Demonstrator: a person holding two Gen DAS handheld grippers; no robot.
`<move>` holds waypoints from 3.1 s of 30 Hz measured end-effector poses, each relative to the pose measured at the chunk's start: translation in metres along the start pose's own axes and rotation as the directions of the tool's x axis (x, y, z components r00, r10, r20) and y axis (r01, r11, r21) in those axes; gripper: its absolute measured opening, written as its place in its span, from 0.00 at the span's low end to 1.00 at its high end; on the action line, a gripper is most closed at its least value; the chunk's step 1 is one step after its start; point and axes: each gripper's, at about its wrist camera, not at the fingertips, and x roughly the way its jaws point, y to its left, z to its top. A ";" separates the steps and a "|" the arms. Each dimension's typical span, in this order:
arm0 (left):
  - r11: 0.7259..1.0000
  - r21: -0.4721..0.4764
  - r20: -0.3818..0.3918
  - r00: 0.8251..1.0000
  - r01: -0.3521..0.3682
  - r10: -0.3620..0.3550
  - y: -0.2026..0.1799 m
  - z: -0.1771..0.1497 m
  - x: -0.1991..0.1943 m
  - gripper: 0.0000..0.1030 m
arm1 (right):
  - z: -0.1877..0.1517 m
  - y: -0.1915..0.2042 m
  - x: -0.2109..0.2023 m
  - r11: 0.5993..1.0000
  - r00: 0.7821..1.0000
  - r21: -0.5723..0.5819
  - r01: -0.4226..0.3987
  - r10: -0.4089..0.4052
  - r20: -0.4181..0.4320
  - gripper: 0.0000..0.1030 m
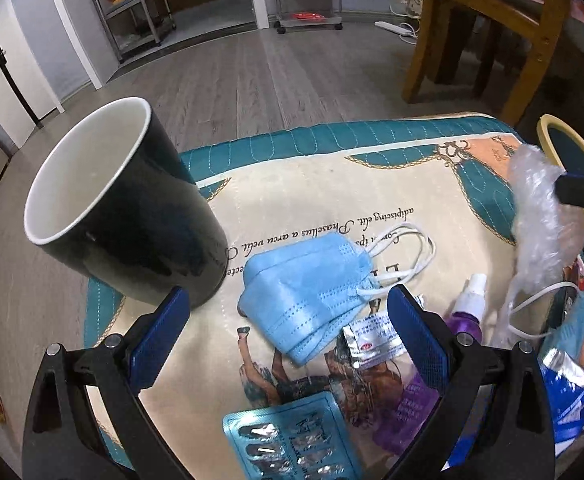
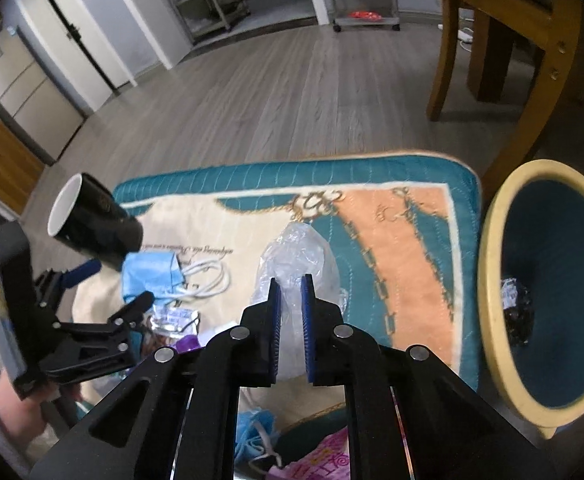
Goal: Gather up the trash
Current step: 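Grasp the blue face mask with the left tool while the right tool grasps the clear plastic bag, then carry the clear plastic bag with the right tool over the wastebasket, then release the clear bag from the right tool while the left tool drops the blue mask into the basket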
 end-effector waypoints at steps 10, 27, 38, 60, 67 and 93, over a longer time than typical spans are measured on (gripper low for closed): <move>1.000 0.008 -0.108 0.994 -0.002 0.003 -0.017 0.009 0.028 0.60 | 0.001 -0.008 -0.004 1.000 1.000 -0.013 0.000 0.000 0.002 0.11; 0.998 0.062 0.039 0.999 -0.003 0.000 -0.032 0.032 -0.006 0.23 | 0.003 -0.022 -0.021 0.999 0.997 -0.008 0.045 -0.044 0.060 0.11; 0.986 0.169 0.231 0.972 -0.001 -0.039 -0.064 0.060 -0.063 0.23 | 0.009 -0.046 -0.059 0.998 0.986 0.045 0.053 -0.059 0.155 0.11; 0.958 0.249 0.317 0.922 0.144 -0.221 -0.156 0.068 -0.114 0.23 | -0.007 -0.145 -0.140 0.963 0.934 0.250 0.099 -0.176 0.311 0.11; 0.934 0.319 0.291 0.921 0.161 -0.259 -0.197 0.063 -0.110 0.23 | -0.017 -0.175 -0.151 0.946 0.921 0.288 0.147 -0.237 0.309 0.11; 0.829 0.462 0.094 0.913 0.314 -0.398 -0.312 0.049 -0.064 0.23 | -0.054 -0.249 -0.133 0.875 0.921 0.396 0.280 -0.361 0.147 0.11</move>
